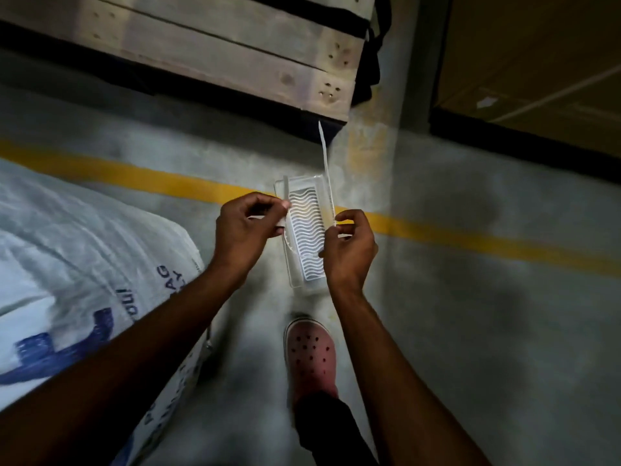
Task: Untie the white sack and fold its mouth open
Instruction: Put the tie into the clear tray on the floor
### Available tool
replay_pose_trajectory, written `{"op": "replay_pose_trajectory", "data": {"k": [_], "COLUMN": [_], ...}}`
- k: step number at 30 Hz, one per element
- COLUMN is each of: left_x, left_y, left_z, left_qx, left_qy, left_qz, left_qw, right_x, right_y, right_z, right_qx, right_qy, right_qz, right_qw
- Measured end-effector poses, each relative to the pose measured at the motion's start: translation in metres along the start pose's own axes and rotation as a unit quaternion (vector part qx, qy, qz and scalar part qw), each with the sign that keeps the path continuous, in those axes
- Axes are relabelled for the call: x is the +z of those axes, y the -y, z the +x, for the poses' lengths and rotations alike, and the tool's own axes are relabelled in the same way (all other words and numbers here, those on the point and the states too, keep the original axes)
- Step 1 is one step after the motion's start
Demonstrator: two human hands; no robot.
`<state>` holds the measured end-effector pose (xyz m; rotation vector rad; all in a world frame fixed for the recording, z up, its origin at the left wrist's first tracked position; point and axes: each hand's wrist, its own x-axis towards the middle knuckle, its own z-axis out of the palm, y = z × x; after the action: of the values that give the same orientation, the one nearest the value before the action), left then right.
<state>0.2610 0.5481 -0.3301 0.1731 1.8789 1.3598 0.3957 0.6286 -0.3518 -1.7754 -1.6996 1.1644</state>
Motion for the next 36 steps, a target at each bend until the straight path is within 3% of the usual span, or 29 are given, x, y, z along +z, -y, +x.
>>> {"op": "replay_pose_trajectory", "data": {"k": [9,17,25,31,36], "left_x": [0.051,0.052,0.068,0.069,0.079], "left_y": [0.105,0.161,0.17,0.182,0.191], "left_z": [0.066,0.076,0.073,0.072,0.076], "left_qx": [0.044,0.146,0.171,0.192,0.129], "left_qy": [0.003,0.005,-0.018,-0.026,-0.072], "left_qz": [0.157,0.389,0.303,0.335,0.303], "left_qw": [0.987,0.91,0.937,0.922,0.942], "right_x": [0.018,0.033,0.033,0.031,0.037], "right_y": [-0.094,-0.147,-0.154,-0.16,-0.163], "right_z": [0.049,0.042,0.043,0.044,0.047], "right_qx": [-0.031,-0.113,-0.125,-0.131,-0.114], "right_qy": [0.042,0.097,0.046,0.088,0.101], "right_qz": [-0.074,-0.183,-0.249,-0.245,-0.259], "right_qw": [0.996,0.972,0.959,0.957,0.954]}}
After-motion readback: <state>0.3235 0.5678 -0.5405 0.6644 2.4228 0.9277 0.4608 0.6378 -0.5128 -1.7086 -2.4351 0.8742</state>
